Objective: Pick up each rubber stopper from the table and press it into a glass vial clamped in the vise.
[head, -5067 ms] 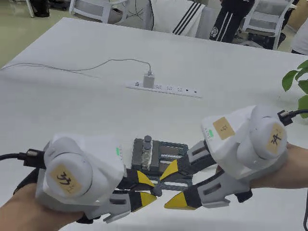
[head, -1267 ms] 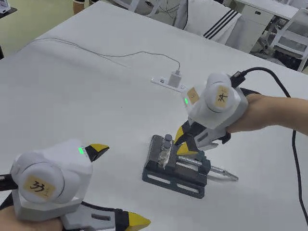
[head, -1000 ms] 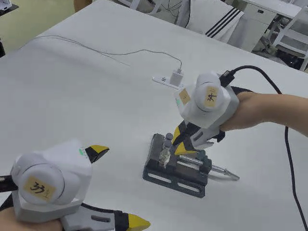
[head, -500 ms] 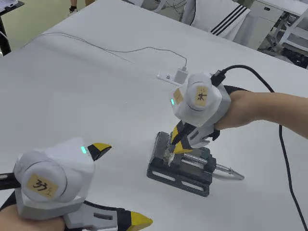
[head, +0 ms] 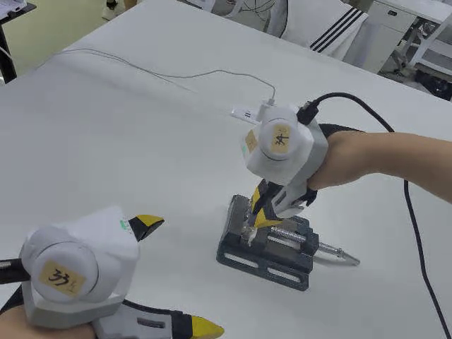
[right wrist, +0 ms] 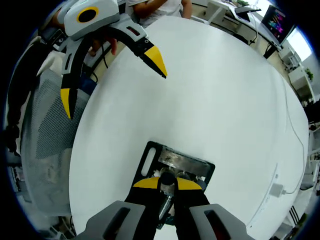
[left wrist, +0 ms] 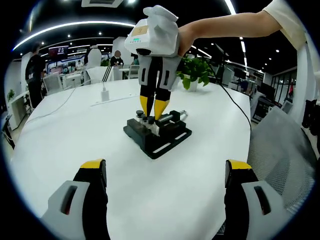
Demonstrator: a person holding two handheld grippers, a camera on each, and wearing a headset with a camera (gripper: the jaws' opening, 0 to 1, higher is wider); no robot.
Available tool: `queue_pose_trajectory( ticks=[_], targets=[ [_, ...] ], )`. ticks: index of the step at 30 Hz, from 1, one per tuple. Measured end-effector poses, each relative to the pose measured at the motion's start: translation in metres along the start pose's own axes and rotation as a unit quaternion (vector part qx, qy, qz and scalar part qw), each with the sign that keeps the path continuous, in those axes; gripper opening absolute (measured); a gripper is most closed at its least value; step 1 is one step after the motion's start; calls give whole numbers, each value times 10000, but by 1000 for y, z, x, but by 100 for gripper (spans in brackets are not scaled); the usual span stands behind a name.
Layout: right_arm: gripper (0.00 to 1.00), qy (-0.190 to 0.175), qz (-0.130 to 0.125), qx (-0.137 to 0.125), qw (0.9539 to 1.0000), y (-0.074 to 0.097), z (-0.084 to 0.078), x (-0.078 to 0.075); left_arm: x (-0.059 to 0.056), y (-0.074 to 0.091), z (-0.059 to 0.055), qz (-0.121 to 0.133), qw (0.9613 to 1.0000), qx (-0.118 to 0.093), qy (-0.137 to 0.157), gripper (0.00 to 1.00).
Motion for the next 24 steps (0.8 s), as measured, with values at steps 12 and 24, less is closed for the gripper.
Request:
queue_pose_trajectory(
  ticks=[12,24],
  targets=[
    [4,-910,-20,279,9955,-1,5,-5,-2,-1,-1,-92,9999,45,30,97],
    [4,-1711,-226,171,9848,-1,2,-5,-7,-6,-4,-174,9998,34,64,96]
  ],
)
Point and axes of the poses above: the centre of the closed fingertips' face, and the gripper's own axes: y roughly backward along the fingers, x roughly to its left, z roughly out of its top, the point moved 8 cm from there along y, roughly backward along the fingers, and after that the axes turned 12 degrees about -x, right-handed, at the moved point
